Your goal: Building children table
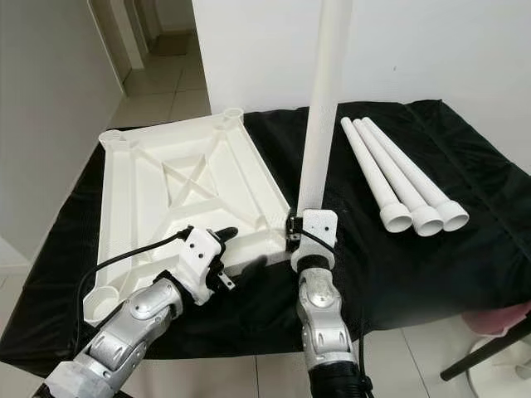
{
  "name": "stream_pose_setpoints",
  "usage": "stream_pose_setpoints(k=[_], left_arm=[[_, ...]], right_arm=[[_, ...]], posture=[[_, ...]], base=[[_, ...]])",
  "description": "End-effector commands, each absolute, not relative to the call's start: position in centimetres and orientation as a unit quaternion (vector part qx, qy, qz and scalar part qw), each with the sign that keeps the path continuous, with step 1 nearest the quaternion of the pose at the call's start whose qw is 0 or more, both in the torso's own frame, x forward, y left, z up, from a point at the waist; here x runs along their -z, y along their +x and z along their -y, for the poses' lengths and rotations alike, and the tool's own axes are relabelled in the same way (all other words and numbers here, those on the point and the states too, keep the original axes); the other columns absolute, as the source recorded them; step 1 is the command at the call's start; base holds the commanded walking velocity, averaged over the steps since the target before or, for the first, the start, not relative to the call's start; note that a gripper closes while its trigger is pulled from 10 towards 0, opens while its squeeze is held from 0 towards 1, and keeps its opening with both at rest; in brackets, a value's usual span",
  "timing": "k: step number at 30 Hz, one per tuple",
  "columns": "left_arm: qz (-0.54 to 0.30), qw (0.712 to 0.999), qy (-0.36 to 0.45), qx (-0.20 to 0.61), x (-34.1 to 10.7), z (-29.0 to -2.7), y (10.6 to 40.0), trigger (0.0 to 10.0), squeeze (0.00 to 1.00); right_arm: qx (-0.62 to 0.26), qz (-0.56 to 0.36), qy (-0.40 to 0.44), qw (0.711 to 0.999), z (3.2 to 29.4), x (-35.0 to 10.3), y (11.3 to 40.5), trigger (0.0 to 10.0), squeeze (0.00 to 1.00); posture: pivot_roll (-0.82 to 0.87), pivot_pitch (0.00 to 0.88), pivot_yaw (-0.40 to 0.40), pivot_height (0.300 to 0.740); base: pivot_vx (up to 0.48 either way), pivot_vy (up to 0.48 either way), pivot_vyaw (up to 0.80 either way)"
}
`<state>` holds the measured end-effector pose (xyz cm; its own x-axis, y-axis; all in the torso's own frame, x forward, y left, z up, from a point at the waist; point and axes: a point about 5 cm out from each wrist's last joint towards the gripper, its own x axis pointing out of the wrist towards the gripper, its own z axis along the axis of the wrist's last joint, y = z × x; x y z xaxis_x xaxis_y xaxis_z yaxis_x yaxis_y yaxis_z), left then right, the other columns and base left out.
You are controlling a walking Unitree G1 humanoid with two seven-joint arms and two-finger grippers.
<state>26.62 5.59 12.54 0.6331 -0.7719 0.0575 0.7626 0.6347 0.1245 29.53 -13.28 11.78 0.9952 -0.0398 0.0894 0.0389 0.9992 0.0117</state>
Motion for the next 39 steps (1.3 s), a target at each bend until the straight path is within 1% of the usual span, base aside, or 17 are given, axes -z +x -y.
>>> stream_pose_setpoints(k=[1,5,6,7,8,9,11,12,14,18,20,28,29,32,34,39], left_arm=[[0.048,0.893,0.055,0.443,-12.3,-5.9,26.4,10.0,0.0],[0.048,0.894,0.058,0.441,-12.3,-6.0,26.6,10.0,0.0],[0.049,0.895,0.057,0.44,-12.4,-6.0,26.7,10.0,0.0],[0.049,0.895,0.057,0.44,-12.4,-6.0,26.7,10.0,0.0],[0.053,0.895,0.057,0.439,-12.7,-6.1,26.8,10.0,0.0],[0.053,0.895,0.057,0.439,-12.7,-6.1,26.8,10.0,0.0],[0.056,0.894,0.058,0.44,-12.9,-6.0,26.8,10.0,0.0],[0.056,0.894,0.058,0.44,-12.9,-6.0,26.8,10.0,0.0],[0.057,0.892,0.061,0.443,-12.9,-6.0,26.7,10.0,0.0],[0.054,0.889,0.062,0.45,-12.8,-5.8,26.4,10.0,0.0],[0.049,0.885,0.068,0.459,-12.5,-5.5,26.1,10.0,0.0],[0.042,0.878,0.06,0.472,-12.4,-4.8,25.6,10.0,0.0],[0.038,0.875,0.062,0.478,-12.4,-4.7,25.5,10.0,0.0],[0.035,0.874,0.066,0.48,-12.3,-4.6,25.5,10.0,0.0],[0.032,0.871,0.071,0.485,-12.1,-4.6,25.4,10.0,0.0],[0.032,0.871,0.073,0.484,-12.1,-4.6,25.5,10.0,0.0]], right_arm=[[0.002,0.047,0.011,0.999,13.3,-12.1,29.6,10.0,1.0],[-0.029,0.052,0.012,0.998,13.7,-12.6,30.1,10.0,1.0],[-0.049,0.059,0.007,0.997,13.9,-12.9,30.3,10.0,0.0],[-0.049,0.059,0.007,0.997,13.9,-12.9,30.3,10.0,0.0],[-0.106,0.067,0.001,0.992,14.4,-13.4,30.6,10.0,0.0],[-0.106,0.067,0.001,0.992,14.4,-13.4,30.6,10.0,0.0],[-0.152,0.073,-0.02,0.986,14.8,-13.7,30.9,10.0,0.0],[-0.152,0.073,-0.02,0.986,14.8,-13.7,30.9,10.0,0.0],[-0.188,0.071,-0.032,0.979,15.2,-13.9,31.2,10.0,0.0],[-0.221,0.069,-0.039,0.972,15.5,-14.0,31.7,10.0,0.0],[-0.25,0.063,-0.059,0.964,15.8,-14.0,32.2,10.0,0.0],[-0.31,0.049,-0.065,0.947,16.3,-13.6,33.0,10.0,0.0],[-0.331,0.043,-0.072,0.94,16.3,-13.6,33.2,4.8,0.0],[-0.337,0.042,-0.076,0.937,16.4,-13.6,33.3,4.8,0.0],[-0.349,0.038,-0.086,0.932,16.4,-13.5,33.5,0.0,0.0],[-0.355,0.03,-0.085,0.93,16.6,-13.3,33.7,0.0,0.0]], posture=[[-0.09,0.0,0.094,0.74],[-0.09,0.0,0.091,0.74],[-0.09,0.0,0.09,0.74],[-0.09,0.0,0.09,0.74],[-0.08,0.0,0.091,0.74],[-0.08,0.0,0.091,0.74],[-0.08,0.0,0.094,0.74],[-0.08,0.0,0.094,0.74],[-0.08,0.0,0.088,0.74],[-0.07,0.0,0.085,0.74],[-0.07,0.0,0.074,0.74],[-0.06,0.0,0.06,0.74],[-0.05,0.0,0.053,0.74],[-0.05,0.0,0.051,0.74],[-0.04,0.0,0.048,0.74],[-0.04,0.0,0.044,0.74]], base=[[0.0,0.0,0.0],[0.0,0.0,0.0],[0.0,0.0,0.0],[0.0,0.0,0.0],[0.0,0.0,0.0],[0.0,0.0,0.0],[0.0,0.0,0.0],[0.0,0.0,0.0],[0.0,0.0,0.0],[0.0,0.0,0.0],[0.0,0.0,0.0],[0.0,0.0,0.0],[0.0,0.0,0.0],[0.0,0.0,0.0],[0.0,0.0,0.0],[0.0,0.0,0.0]])
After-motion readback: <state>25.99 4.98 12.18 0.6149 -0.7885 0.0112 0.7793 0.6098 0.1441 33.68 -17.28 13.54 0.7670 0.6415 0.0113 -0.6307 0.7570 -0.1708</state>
